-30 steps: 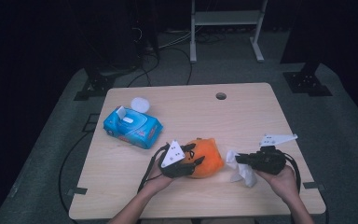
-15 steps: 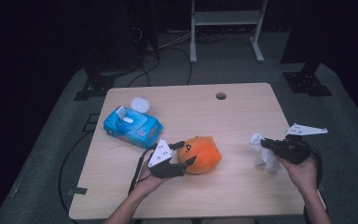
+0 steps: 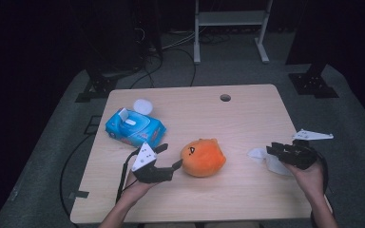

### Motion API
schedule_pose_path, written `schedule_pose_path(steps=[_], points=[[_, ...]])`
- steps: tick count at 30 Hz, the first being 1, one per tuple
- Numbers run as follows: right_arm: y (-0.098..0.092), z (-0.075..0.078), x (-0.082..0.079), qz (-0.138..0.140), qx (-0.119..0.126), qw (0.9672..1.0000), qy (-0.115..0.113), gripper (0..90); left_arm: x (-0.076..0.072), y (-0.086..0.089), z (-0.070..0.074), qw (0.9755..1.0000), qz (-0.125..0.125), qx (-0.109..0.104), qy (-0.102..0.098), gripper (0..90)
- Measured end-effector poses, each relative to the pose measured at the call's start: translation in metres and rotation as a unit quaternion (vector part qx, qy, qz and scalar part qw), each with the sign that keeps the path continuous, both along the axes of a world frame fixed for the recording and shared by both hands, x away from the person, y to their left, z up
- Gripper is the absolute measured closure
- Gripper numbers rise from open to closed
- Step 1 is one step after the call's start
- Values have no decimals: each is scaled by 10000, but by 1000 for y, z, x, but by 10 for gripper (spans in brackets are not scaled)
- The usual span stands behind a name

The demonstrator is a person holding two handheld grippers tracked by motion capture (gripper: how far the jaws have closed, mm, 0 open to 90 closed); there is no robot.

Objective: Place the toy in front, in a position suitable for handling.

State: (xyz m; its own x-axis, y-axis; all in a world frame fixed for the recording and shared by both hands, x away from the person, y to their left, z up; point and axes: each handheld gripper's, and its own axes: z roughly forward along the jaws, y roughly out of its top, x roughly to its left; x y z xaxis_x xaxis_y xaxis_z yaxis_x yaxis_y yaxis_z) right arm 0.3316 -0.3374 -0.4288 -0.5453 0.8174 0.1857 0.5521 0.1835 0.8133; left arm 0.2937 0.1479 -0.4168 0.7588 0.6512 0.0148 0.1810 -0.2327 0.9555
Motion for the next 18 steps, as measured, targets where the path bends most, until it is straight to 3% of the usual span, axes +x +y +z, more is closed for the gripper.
schedule_pose_path(steps=[10, 18], points=[[10, 4, -4, 321, 166, 9992, -149, 571, 3, 19, -2, 9995, 307, 37, 75, 168], [20, 7, -6, 517, 122, 9984, -184, 506, 2, 32, -5, 9988, 488, -28, 82, 154]])
